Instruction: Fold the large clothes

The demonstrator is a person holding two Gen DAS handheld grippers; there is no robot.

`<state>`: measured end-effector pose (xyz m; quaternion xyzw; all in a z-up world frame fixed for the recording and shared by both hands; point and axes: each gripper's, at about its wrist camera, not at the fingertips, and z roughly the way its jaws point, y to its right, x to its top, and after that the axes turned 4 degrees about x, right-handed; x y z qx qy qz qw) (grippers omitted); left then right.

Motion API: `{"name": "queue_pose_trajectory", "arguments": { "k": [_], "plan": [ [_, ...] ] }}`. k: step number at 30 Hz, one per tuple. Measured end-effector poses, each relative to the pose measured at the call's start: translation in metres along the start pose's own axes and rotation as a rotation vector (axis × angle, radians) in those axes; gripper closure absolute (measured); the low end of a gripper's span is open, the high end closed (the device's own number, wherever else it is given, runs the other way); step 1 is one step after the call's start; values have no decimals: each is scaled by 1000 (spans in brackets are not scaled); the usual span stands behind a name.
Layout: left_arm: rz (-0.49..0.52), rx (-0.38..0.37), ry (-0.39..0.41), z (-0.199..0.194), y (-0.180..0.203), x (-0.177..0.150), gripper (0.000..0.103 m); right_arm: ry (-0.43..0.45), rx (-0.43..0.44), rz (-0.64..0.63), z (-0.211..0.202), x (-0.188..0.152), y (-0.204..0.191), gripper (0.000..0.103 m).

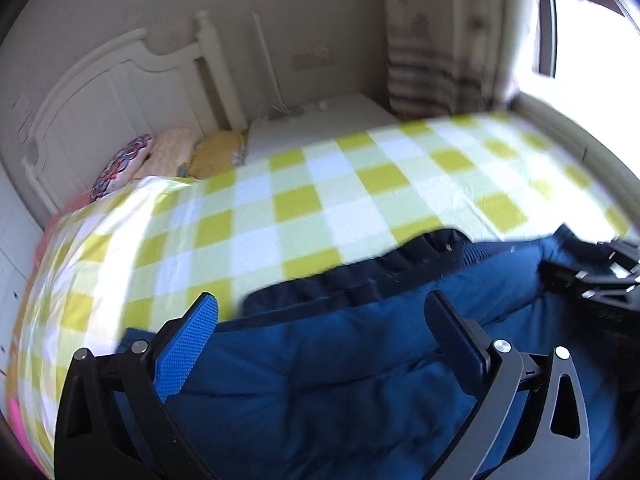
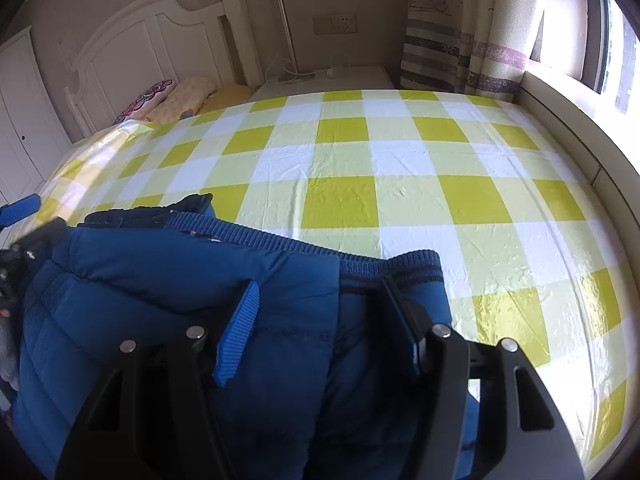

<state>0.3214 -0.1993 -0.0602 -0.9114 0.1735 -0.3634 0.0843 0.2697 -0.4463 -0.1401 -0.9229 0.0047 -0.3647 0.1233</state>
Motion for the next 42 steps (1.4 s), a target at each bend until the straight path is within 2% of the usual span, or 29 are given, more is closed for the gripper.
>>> {"name": "queue_pose_trajectory", "arguments": {
  "k": [1,2,4,5,9,12,14,15,16,17,18,19,22,28,30,32,34,36,37,39,40,41,42],
  "plan": [
    [46,7,-65,21,14,-5,4,2,4,3,0,0,1,41],
    [24,-33,-102,39,15,-9,4,9,17,8,-1,0,1,41],
    [-39,-94,-112,44,1,-9,4,11,26,16,-2,0,3,41],
    [-40,-119,-108,43,-4,-10,4,9,24,14,-1,0,3,41],
    [-44,-126,-89,31,-29,-12,4,7,14,5,-1,-1,1,41],
    [-121,-44,-52,15,-88,-24,4,8,18,8,-1,-1,3,41],
    [-154,22,-75,22,-131,-39,4,8,17,8,-1,0,2,41],
    [-177,24,-123,36,-150,-49,4,7,15,7,-1,-1,2,41],
    [-207,-7,-158,46,-162,-59,4,6,14,6,-1,-1,2,41],
    [-265,-84,-185,56,-176,-69,4,6,12,5,-1,-1,2,41],
    [-344,-127,-186,61,-190,-76,4,5,10,4,0,-1,1,41],
    [-378,-101,-192,63,-195,-77,4,6,4,0,-1,-1,1,41],
    [-358,-60,-193,66,-190,-76,4,7,0,-2,0,-1,-1,41],
    [-453,-36,-180,61,-203,-83,4,8,8,5,0,-1,0,41],
    [-442,-11,-165,52,-202,-79,4,6,5,4,1,0,0,41],
    [-418,38,-109,28,-197,-70,4,7,5,4,1,0,0,41],
    [-411,-13,-39,1,-185,-59,4,7,5,3,1,0,0,41],
    [-331,-61,2,-21,-155,-45,4,7,5,4,1,0,0,41],
    [-282,-64,15,-24,-139,-41,4,7,5,4,1,0,-1,41],
    [-122,-46,46,-18,-88,-46,4,7,6,5,1,0,0,41],
    [-66,-29,13,-4,-72,-51,4,8,7,6,1,0,0,41],
    [-19,-37,-74,20,-56,-57,4,9,10,9,1,0,0,41],
    [-45,-57,-73,23,-59,-58,4,11,14,14,0,-1,1,41]
  ]
}}
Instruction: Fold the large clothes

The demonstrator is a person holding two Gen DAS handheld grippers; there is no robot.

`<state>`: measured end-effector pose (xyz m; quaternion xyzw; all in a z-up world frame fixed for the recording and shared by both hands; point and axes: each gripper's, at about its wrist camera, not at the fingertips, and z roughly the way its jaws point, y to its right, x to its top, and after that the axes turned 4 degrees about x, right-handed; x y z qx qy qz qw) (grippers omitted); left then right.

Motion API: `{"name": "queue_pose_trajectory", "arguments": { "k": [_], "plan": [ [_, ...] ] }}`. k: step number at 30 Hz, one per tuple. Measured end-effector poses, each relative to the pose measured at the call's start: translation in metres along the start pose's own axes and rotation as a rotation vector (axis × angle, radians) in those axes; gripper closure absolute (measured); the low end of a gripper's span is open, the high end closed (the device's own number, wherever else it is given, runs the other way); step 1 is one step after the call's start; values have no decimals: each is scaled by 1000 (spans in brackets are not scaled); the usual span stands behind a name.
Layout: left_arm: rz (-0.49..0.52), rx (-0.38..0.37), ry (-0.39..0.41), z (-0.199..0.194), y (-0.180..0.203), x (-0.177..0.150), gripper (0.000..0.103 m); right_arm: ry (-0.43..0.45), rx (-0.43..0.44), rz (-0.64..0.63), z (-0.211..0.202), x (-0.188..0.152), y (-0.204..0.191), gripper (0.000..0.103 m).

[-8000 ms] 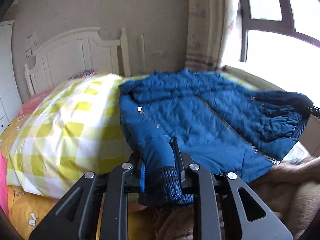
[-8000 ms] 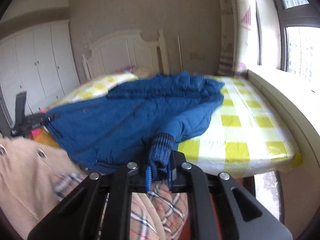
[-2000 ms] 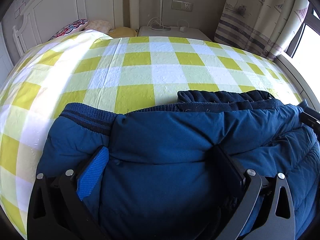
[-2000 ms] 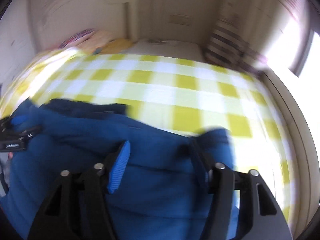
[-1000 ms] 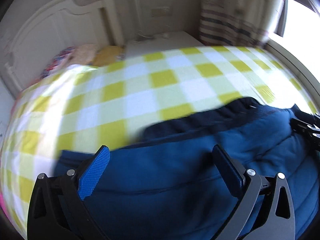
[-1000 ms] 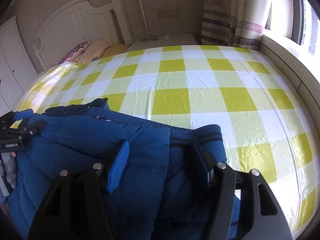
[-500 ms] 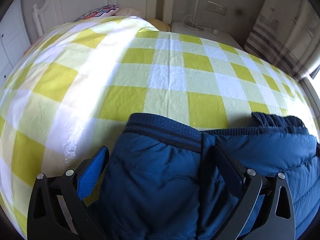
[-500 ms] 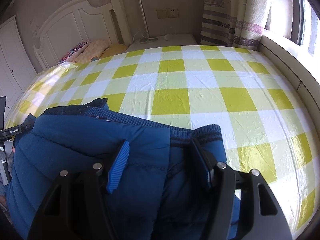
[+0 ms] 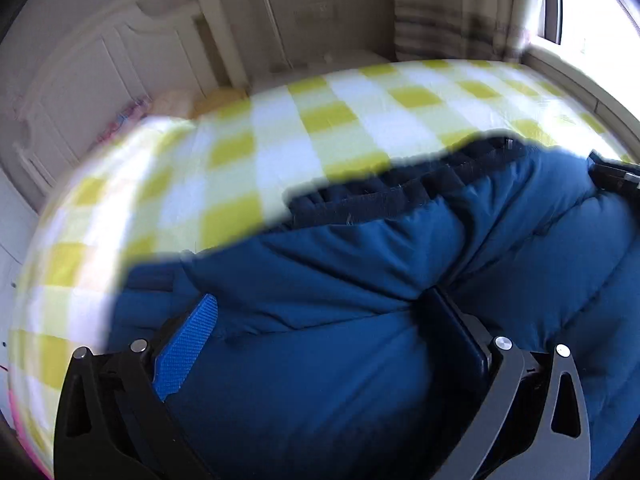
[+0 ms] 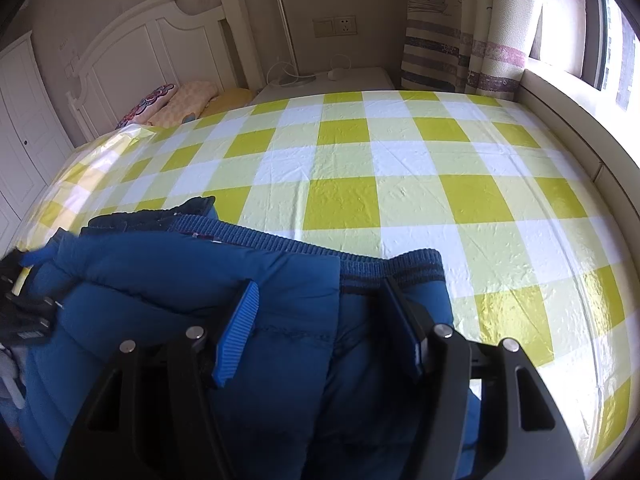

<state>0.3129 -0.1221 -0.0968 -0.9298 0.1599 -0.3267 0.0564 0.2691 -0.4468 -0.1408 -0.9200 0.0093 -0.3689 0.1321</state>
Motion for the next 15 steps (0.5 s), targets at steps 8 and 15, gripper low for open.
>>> {"name": "queue_pose_trajectory", "arguments": {
  "k": [8,15],
  "plan": [
    [-66,-28,2,2,-8,-7,4,-9,-205,-121,-16,4,-37,40],
    [-70,-33,5,1,-19,-2,4,44,-59,-416,-44,-17,-158,23]
  ]
}}
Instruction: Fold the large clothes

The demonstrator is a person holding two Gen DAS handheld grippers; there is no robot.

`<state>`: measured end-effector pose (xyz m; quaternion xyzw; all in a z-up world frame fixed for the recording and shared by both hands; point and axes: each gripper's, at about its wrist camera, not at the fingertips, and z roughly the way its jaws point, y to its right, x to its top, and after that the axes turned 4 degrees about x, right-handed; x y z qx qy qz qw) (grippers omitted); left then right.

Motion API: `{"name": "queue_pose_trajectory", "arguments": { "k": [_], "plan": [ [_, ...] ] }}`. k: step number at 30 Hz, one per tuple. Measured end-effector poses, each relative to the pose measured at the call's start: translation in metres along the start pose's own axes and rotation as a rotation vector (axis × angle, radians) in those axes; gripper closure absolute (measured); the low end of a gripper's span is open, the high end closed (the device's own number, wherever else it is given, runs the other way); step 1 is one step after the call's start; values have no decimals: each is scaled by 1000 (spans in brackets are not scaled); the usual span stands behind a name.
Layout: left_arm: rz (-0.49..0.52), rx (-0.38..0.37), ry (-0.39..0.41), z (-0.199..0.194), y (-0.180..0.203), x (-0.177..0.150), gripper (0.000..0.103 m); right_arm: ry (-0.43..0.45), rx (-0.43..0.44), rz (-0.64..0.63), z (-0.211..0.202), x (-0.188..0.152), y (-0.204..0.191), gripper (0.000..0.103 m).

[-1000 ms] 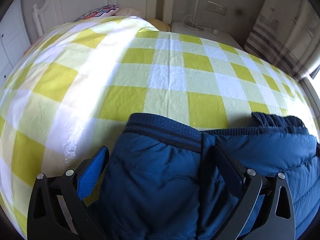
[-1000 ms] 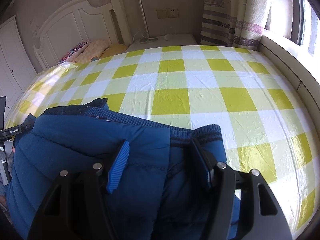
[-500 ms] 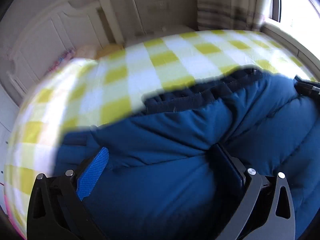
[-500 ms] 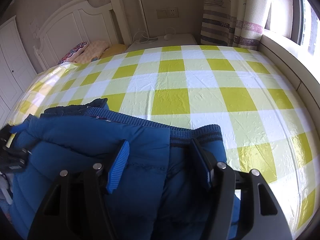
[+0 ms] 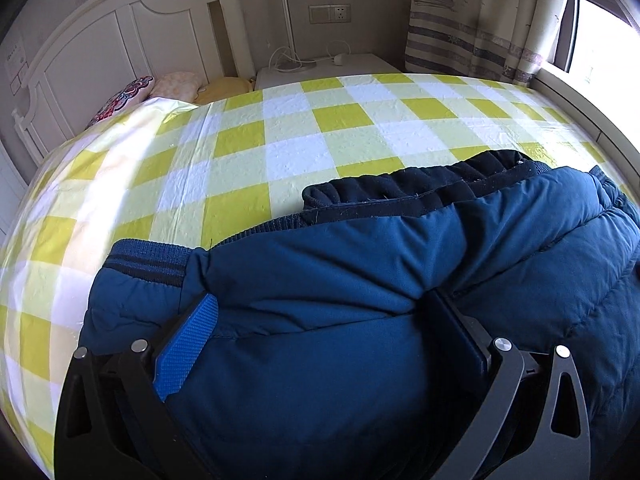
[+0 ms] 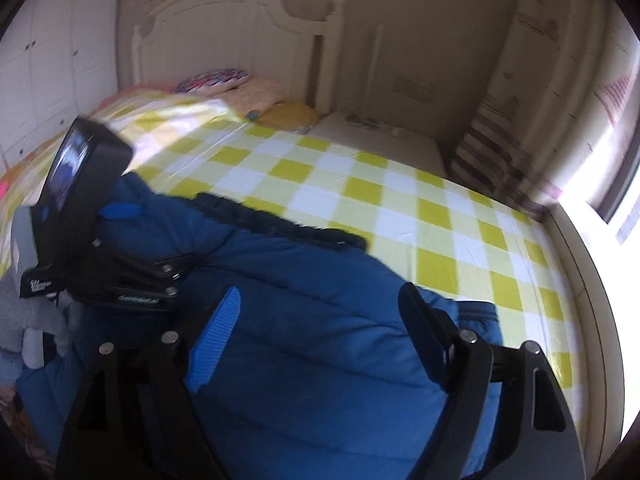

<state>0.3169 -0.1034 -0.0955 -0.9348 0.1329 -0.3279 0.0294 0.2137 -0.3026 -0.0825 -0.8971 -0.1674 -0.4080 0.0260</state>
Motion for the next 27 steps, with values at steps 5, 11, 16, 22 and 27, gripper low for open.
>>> {"name": "queue_pose_trajectory", "arguments": {
  "k": [5,11,16,22,27],
  "plan": [
    [-13,-8,1,0,-3,0,4,-127,21,-25,49,-15,-13,20],
    [-15,-12,-1,1,-2,0,4,-58,-46,171,17,-26,50,20],
    [-19,-15,-1,1,-2,-1,4,-74,39,444,22,-63,124,19],
    [-22,-19,-5,0,-3,0,4,-88,-18,391,29,-57,109,18],
    [-102,-7,76,-46,-12,-8,4,-7,-53,280,-13,-49,73,18]
  ]
}}
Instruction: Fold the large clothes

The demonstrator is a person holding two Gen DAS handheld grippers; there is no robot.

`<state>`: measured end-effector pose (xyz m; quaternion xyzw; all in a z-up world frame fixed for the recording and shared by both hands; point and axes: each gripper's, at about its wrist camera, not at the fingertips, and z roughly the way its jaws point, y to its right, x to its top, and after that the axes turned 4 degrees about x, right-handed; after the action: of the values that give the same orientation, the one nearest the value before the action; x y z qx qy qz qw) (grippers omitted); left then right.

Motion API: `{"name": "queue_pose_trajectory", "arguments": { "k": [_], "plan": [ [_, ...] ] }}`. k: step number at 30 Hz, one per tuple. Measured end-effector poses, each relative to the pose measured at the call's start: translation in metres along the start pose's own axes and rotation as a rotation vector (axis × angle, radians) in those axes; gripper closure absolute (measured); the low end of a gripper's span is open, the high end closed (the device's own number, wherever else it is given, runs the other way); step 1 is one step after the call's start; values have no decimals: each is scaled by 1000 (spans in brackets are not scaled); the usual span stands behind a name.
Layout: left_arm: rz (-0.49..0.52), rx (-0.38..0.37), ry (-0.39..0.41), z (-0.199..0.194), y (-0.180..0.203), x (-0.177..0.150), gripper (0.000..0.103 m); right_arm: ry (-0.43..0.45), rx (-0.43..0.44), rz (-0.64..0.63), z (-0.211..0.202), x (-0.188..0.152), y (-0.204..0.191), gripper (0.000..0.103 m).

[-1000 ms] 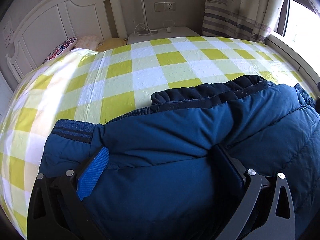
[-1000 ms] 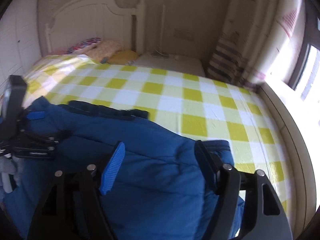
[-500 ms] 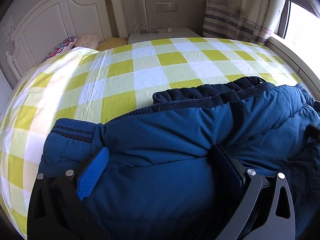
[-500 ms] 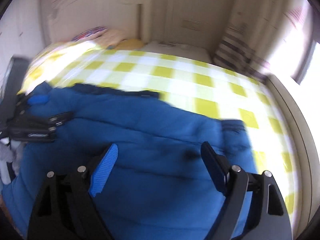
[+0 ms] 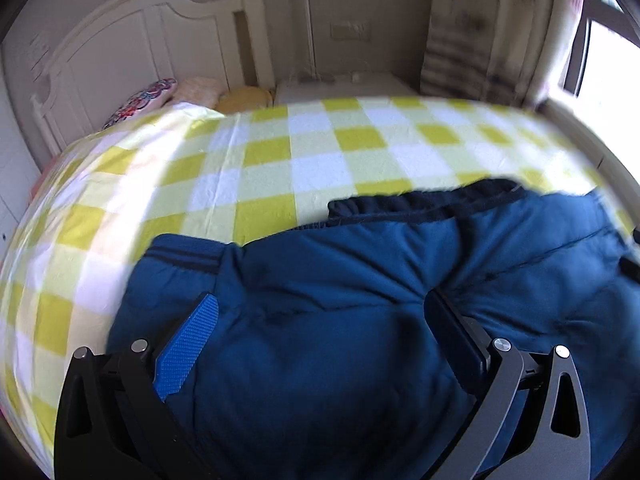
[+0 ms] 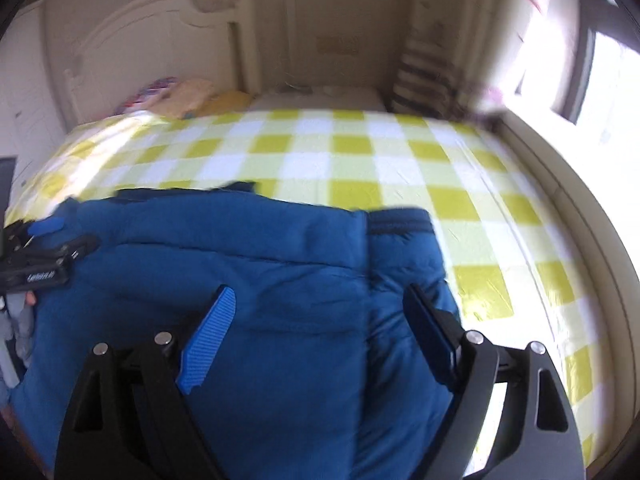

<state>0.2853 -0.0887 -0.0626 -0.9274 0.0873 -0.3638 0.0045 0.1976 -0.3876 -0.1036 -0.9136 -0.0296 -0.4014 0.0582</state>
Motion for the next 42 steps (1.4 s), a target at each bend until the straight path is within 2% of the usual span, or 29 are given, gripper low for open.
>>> {"name": "queue_pose_trajectory", "arguments": {
  "k": [2,4,5,7,10,14,16,20,21,23,26,28,30,31,32,34,37,39,40,42],
  "plan": [
    [5,-43,51,-31,6,-8,4,20,22,-104,-17,-1,-27,18],
    [73,12,57,-39,20,-19,4,-14,45,-189,-19,-5,-50,13],
    [125,49,23,-29,29,-30,4,-57,54,-234,-10,-11,-62,13],
    [133,41,-28,-10,32,-45,4,-100,41,-285,12,-27,-78,8],
    [66,-20,-42,-6,17,-42,4,-87,64,-233,21,-28,-72,5],
    [56,-28,-35,-7,14,-43,4,-86,68,-221,17,-30,-69,5],
    [-1,-22,-13,-17,0,-42,4,-72,60,-193,6,-29,-61,5],
    [-87,55,35,-42,-49,-49,4,-31,21,-79,-14,-30,-16,6],
    [-107,77,23,-40,-62,-52,4,-31,10,-43,-16,-32,-1,6],
    [-183,64,-23,-30,-87,-59,4,-47,-7,47,-14,-40,31,6],
    [-237,42,-41,-25,-99,-62,4,-56,90,162,-3,-52,58,5],
    [-195,92,-50,-23,-89,-60,4,-50,62,138,-5,-51,54,5],
    [-168,157,-2,-36,-80,-60,4,-38,5,96,-12,-49,44,5],
    [-159,166,28,-46,-77,-63,4,-28,-21,72,-17,-49,38,6],
    [-148,152,59,-58,-72,-64,4,-5,-40,22,-28,-50,24,6],
    [-110,73,119,-88,-53,-69,4,38,13,-50,-47,-53,-1,6],
    [53,35,173,-111,-7,-83,4,53,101,-157,-61,-70,-42,6],
    [161,10,108,-92,24,-96,4,5,129,-223,-48,-82,-64,6],
    [201,28,51,-71,36,-105,4,0,113,-231,-38,-89,-71,3],
    [176,14,102,-63,33,-108,4,24,111,-214,-34,-95,-72,2]
  ]
}}
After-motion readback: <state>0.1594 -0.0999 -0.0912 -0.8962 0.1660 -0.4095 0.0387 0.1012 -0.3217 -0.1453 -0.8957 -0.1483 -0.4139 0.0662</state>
